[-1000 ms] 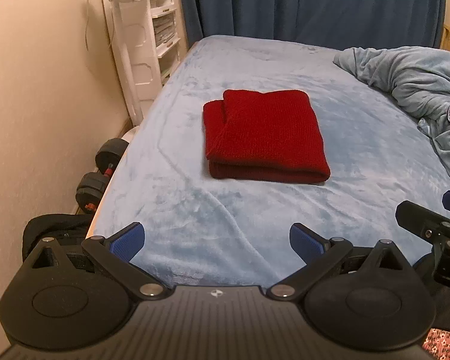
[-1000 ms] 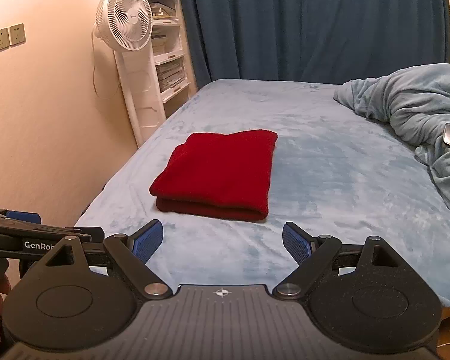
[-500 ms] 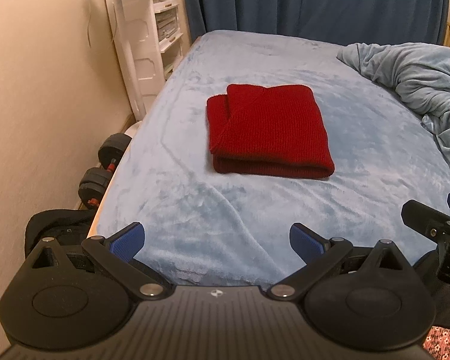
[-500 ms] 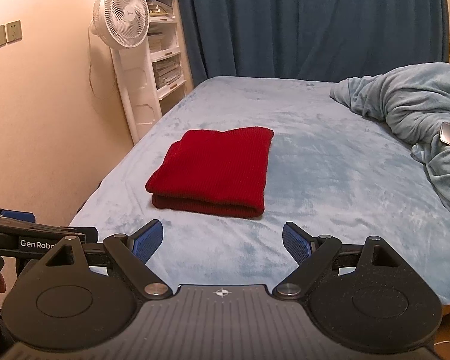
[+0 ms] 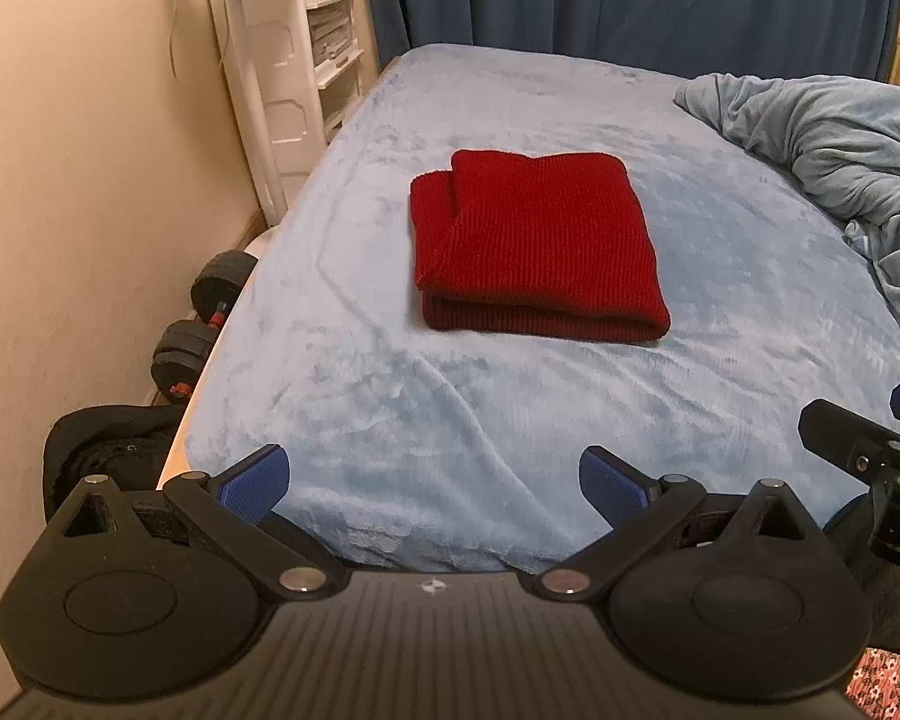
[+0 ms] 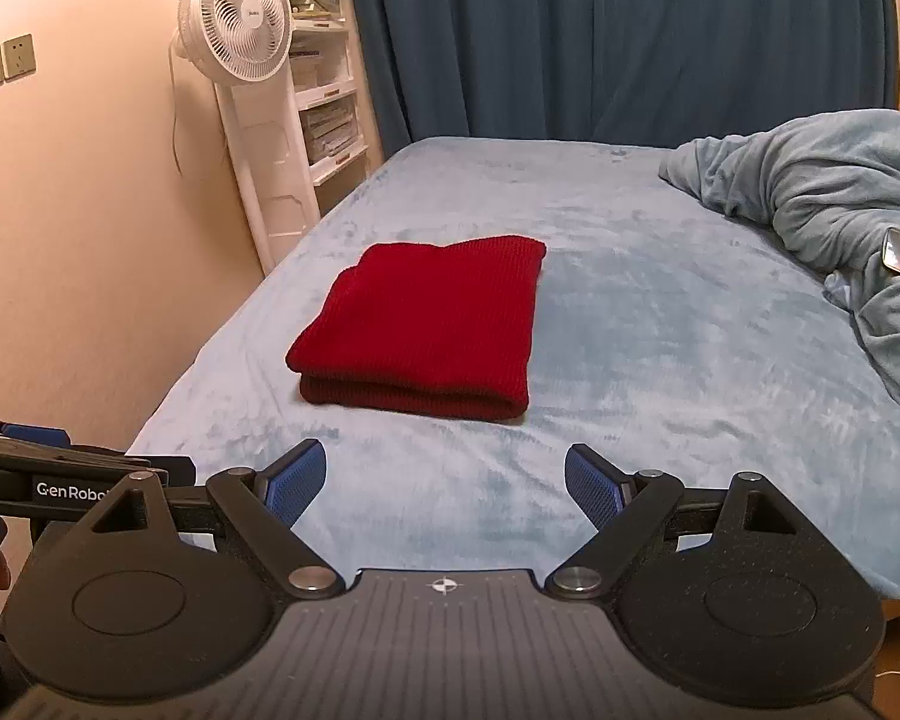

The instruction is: Fold small clothes

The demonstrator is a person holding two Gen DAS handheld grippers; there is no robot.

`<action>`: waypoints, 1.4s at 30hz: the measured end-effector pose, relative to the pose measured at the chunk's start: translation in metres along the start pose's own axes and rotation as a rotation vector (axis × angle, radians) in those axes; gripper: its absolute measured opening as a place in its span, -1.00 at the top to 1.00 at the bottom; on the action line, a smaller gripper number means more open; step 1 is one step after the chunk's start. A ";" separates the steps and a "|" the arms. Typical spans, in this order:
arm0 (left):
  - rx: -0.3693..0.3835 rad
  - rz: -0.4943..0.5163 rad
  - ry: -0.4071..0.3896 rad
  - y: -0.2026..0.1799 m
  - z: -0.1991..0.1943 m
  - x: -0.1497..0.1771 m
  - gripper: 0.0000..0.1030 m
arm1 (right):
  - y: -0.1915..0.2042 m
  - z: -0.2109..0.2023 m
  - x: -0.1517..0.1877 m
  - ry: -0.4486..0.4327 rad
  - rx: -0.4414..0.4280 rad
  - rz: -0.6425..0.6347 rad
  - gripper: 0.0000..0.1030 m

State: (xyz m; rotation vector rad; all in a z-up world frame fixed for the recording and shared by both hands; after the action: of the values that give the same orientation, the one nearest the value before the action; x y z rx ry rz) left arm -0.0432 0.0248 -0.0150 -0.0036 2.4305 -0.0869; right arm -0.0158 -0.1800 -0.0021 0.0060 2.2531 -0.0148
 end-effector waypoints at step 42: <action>0.228 -0.857 0.087 0.095 0.243 -0.097 -0.99 | -0.037 0.366 -0.221 0.257 -0.122 0.131 -0.84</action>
State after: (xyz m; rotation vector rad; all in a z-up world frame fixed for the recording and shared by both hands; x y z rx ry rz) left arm 0.1911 0.1073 -0.1417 -0.9482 2.3180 -0.7519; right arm 0.4073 -0.2217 -0.0614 0.0955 2.5020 0.2045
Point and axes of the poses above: each gripper's, at about its wrist camera, not at the fingertips, and z roughly the way its jaws point, y to its left, x to its underside, the point moved 2 cm from there along z, roughly the way its jaws point, and after that the axes turned 12 degrees about x, right-handed, at the moved point
